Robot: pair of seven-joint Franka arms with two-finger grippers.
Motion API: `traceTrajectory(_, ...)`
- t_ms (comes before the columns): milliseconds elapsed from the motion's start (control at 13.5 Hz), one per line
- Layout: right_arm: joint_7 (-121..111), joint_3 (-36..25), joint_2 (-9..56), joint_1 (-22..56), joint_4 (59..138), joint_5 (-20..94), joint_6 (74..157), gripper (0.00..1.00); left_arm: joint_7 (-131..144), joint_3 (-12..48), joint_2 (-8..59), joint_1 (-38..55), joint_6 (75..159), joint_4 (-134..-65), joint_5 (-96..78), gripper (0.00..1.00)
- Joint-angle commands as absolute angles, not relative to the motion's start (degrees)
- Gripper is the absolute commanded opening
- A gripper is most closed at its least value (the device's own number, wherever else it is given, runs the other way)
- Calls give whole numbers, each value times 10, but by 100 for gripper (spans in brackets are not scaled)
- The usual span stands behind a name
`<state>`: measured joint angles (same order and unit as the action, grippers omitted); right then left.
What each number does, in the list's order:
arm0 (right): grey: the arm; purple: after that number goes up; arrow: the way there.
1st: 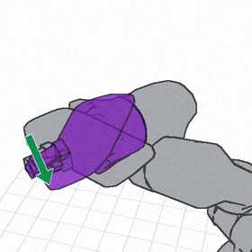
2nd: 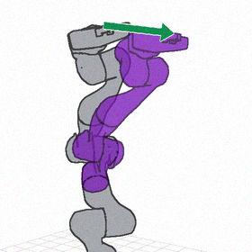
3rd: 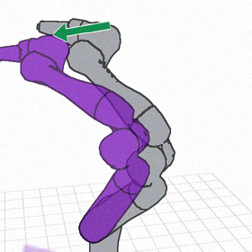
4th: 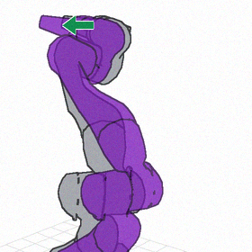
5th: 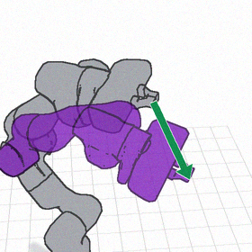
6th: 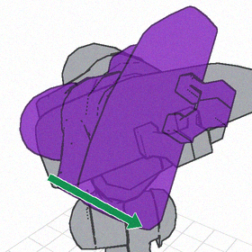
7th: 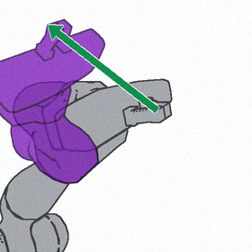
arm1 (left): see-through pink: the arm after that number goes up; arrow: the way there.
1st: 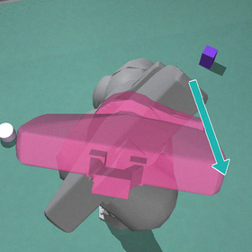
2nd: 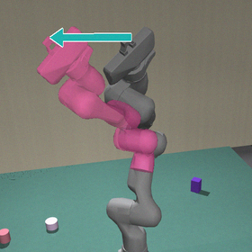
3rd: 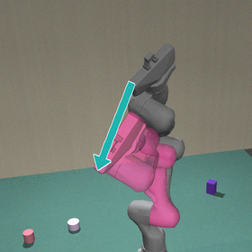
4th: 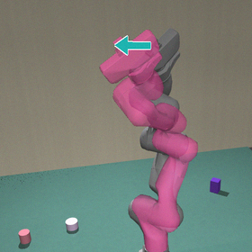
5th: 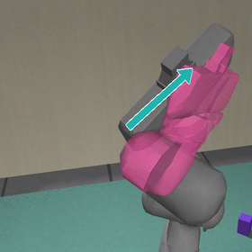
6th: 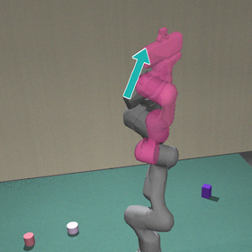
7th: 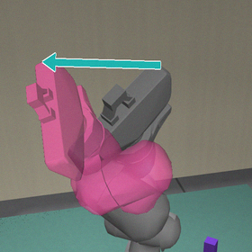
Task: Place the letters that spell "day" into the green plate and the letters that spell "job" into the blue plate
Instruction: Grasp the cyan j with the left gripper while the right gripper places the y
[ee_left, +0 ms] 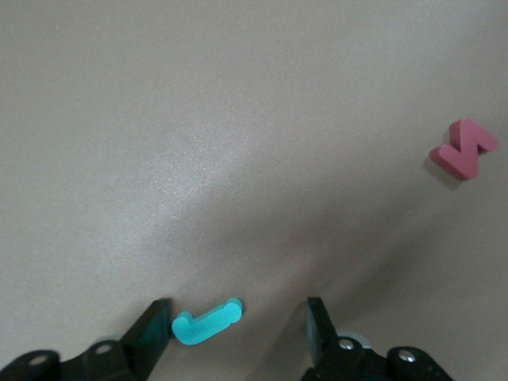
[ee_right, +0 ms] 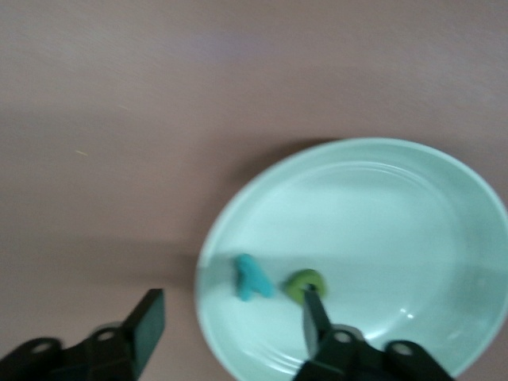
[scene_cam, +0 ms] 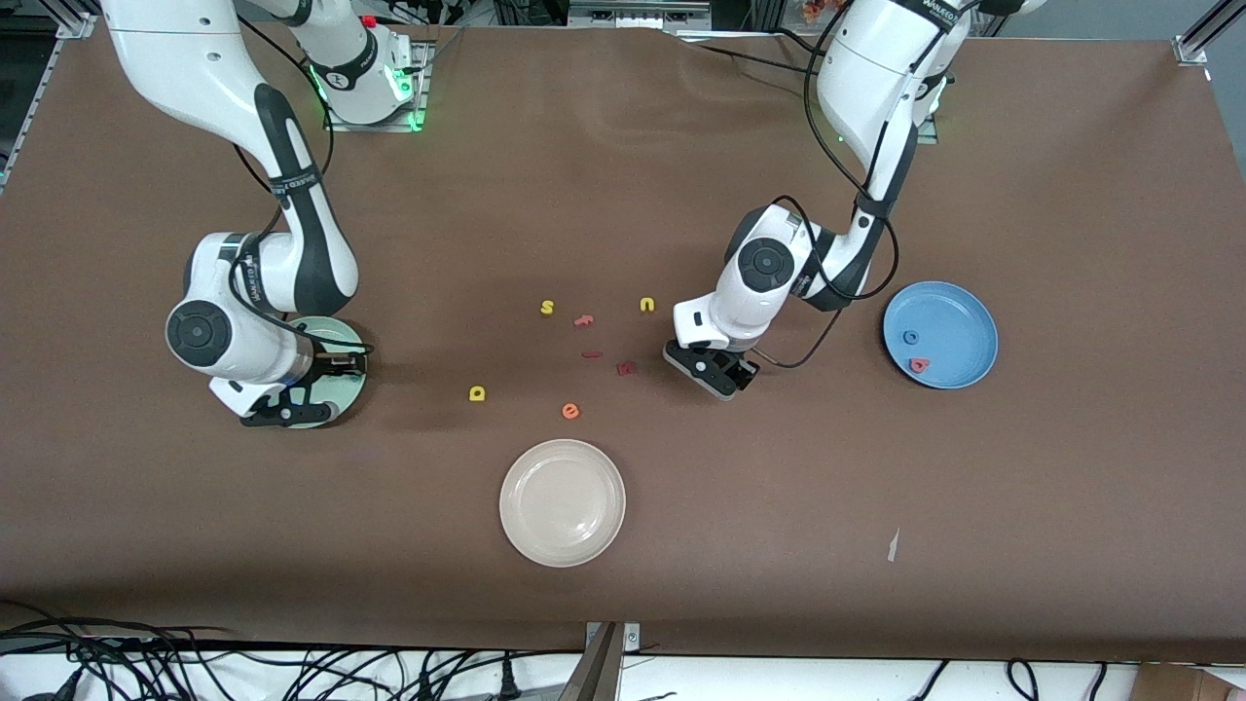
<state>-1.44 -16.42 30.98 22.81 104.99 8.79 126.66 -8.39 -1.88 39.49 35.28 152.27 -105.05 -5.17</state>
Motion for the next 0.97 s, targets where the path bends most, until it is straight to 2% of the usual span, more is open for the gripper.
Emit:
traceTrajectory(0,59,-135,308,230,1025,98,1259,100,-85,-25,400,356,1528,-1049,-6,59)
traceTrajectory(74,91,-121,310,230,1019,98,1259,100,-85,-26,400,357,1528,-1049,-5,52)
traceTrajectory(223,137,-101,324,231,999,98,1259,100,-85,-26,400,355,1528,-1049,-5,49)
traceTrajectory(372,176,-82,338,231,978,98,1261,100,-85,-26,399,352,1528,-1049,-5,36)
traceTrajectory(446,194,-70,346,230,969,98,1264,100,-84,-29,399,352,1527,-1049,-6,34)
traceTrajectory(669,269,-41,373,231,937,98,1266,100,-84,-35,397,352,1527,-1049,-6,18)
traceTrajectory(892,294,-27,393,232,925,97,1278,100,-80,-40,389,350,1522,-1049,-5,13)
